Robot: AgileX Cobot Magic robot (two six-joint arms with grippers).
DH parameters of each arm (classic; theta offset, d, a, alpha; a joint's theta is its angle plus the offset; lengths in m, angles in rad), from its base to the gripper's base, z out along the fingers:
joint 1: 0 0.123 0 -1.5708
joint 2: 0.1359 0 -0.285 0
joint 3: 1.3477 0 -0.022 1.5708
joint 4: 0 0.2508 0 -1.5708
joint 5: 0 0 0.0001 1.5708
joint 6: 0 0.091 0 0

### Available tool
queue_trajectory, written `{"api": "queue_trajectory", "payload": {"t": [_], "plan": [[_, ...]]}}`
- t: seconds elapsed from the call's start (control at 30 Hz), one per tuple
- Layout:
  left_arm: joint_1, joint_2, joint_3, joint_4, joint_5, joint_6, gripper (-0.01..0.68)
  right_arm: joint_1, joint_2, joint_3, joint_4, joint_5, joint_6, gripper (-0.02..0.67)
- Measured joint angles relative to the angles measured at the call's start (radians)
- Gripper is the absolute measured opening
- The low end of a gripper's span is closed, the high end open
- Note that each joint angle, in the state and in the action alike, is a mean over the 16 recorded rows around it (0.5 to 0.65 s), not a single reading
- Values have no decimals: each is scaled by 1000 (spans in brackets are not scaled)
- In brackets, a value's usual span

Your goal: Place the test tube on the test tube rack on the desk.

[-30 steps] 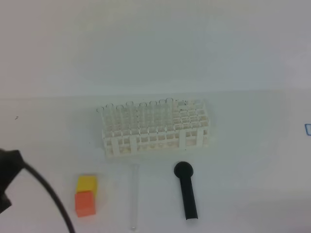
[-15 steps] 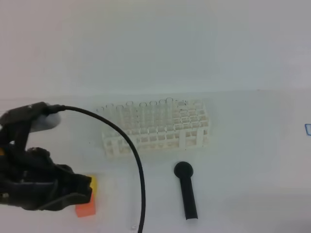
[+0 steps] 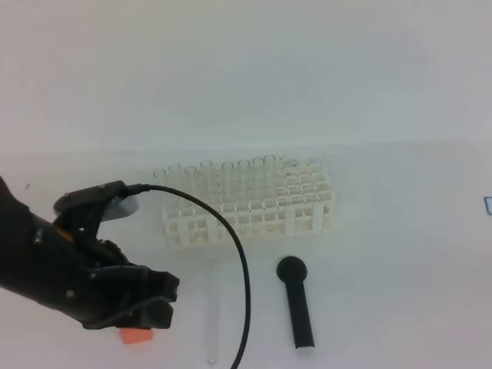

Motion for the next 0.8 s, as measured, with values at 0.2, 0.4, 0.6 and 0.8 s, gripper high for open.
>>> {"api": "queue_trajectory", "payload": {"t": [0.2,0.4,0.6,0.8], "plan": [[-73,108,-27,73,-31,-161,269,11,176,-283,-19,310,-126,-1],[-139,253,-99,175,-59,-354,297,78,412,-512,-45,630,-294,-1],[-170,412,-202,260,-51,-468,316,181,580,-613,-44,788,-419,-1],[-195,548,-286,290,-34,-490,333,264,638,-626,-43,811,-453,-1]]}}
